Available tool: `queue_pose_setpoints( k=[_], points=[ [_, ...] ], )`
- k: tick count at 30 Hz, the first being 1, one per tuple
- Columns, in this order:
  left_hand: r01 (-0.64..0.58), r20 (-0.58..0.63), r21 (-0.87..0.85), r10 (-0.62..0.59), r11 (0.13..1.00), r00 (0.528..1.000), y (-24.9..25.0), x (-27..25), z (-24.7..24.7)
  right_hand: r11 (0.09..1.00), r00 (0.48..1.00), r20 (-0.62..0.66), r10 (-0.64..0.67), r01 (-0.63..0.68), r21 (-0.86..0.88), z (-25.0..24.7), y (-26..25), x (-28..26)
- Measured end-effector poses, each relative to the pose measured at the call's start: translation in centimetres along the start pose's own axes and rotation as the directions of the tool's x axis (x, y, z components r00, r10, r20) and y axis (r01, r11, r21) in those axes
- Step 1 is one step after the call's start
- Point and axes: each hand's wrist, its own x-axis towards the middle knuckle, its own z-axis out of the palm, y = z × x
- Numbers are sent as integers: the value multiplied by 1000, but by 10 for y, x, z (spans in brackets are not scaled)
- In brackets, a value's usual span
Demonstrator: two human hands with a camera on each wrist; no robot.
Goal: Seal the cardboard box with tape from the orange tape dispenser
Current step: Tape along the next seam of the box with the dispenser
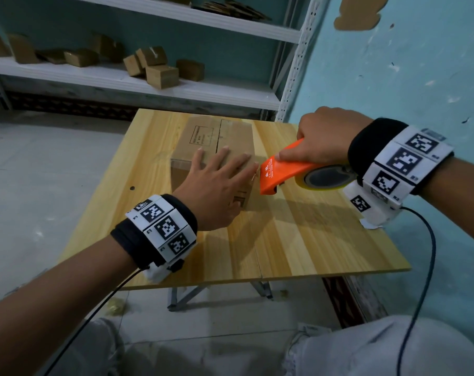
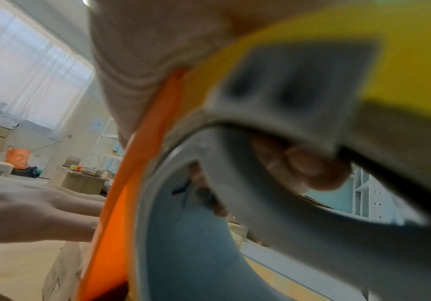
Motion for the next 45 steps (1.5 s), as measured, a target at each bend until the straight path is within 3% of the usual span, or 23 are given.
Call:
queue_pose_setpoints(
  k=[20,37,45],
  points=[
    [2,-23,12,-1,1000,1000,-1,2,4,995,991,-136,-5,-8,-97,1,-24,-14],
    [3,-13,-9,-3,1000,1000,0,0,0,998,997,-59,49,-52,-41,1,-15,-17],
    [3,-17,14,-3,1000,1000,0,1,1,988,991,-137,-9,-12,-152,0,-30,-20]
  ],
)
